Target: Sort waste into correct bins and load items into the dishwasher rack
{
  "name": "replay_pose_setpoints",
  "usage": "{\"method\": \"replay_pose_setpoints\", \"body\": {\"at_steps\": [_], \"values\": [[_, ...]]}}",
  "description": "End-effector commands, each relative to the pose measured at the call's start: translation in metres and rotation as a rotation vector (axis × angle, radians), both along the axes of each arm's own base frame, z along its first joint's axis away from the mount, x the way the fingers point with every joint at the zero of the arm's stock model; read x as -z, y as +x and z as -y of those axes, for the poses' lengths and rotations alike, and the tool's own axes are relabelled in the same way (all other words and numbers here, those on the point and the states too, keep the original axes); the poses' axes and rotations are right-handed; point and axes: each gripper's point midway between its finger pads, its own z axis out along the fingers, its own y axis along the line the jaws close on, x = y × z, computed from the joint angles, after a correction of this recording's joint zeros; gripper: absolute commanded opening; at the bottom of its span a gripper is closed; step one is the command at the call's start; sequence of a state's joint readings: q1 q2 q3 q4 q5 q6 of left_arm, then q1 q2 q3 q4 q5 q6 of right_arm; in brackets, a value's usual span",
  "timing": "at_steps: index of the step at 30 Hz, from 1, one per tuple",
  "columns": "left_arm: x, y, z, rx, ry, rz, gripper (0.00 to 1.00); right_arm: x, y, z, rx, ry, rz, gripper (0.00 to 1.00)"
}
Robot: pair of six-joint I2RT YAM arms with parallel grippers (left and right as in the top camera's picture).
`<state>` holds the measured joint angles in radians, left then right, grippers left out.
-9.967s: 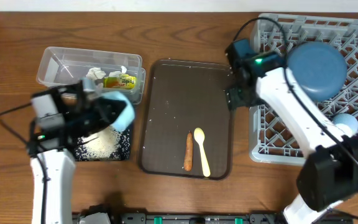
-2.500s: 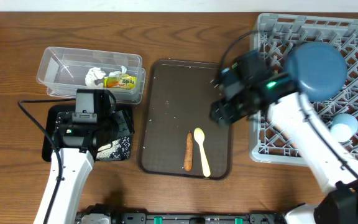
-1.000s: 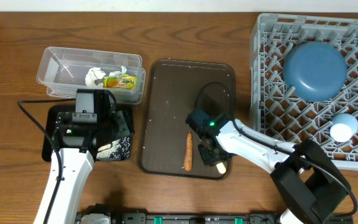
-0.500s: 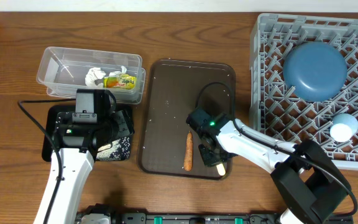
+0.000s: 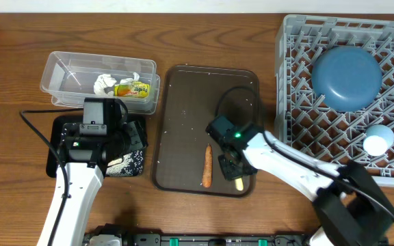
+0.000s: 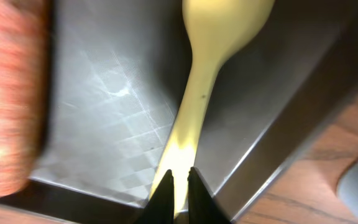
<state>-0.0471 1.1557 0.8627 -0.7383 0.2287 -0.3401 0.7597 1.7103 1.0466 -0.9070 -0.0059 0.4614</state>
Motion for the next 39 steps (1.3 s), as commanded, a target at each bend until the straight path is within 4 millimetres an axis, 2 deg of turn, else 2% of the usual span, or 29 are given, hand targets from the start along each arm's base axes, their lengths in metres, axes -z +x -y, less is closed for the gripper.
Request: {"method": "replay_pose_setpoints", "body": {"at_steps": [1,6,11,13,16,21,25,30,37,39], "values": [[-0.002,0.001,-0.004,-0.006,0.014,0.005,0.58,-0.027,0.021,0.0,0.023,0.056,0.093,0.03],[-0.002,0.001,-0.004,-0.006,0.014,0.005,0.58,-0.05,0.037,0.01,0.055,0.093,0.175,0.05],[-0.002,0.001,-0.004,-0.006,0.014,0.005,0.58,-0.053,0.043,0.012,0.074,0.109,0.192,0.28],[-0.002,0.001,-0.004,-0.006,0.014,0.005,0.58,-0.05,0.044,0.009,0.07,0.11,0.193,0.41],[-0.002,0.001,-0.004,-0.006,0.014,0.005,0.58,-0.041,0.047,0.003,0.066,0.114,0.184,0.49],[-0.002,0.001,-0.004,-0.006,0.014,0.005,0.58,-0.014,0.058,-0.007,0.148,0.105,0.172,0.49],[-0.002,0.001,-0.003,-0.006,0.014,0.004,0.58,0.011,0.068,-0.014,0.196,0.102,0.168,0.43],[-0.002,0.001,-0.003,-0.006,0.014,0.003,0.58,0.035,0.07,-0.006,0.261,0.037,0.157,0.44],[-0.002,0.001,-0.003,-0.006,0.014,0.004,0.58,0.044,0.07,0.001,0.268,-0.004,0.157,0.44],[-0.002,0.001,-0.003,-0.006,0.014,0.004,0.58,0.043,0.074,-0.001,0.269,0.001,0.173,0.41]]}}
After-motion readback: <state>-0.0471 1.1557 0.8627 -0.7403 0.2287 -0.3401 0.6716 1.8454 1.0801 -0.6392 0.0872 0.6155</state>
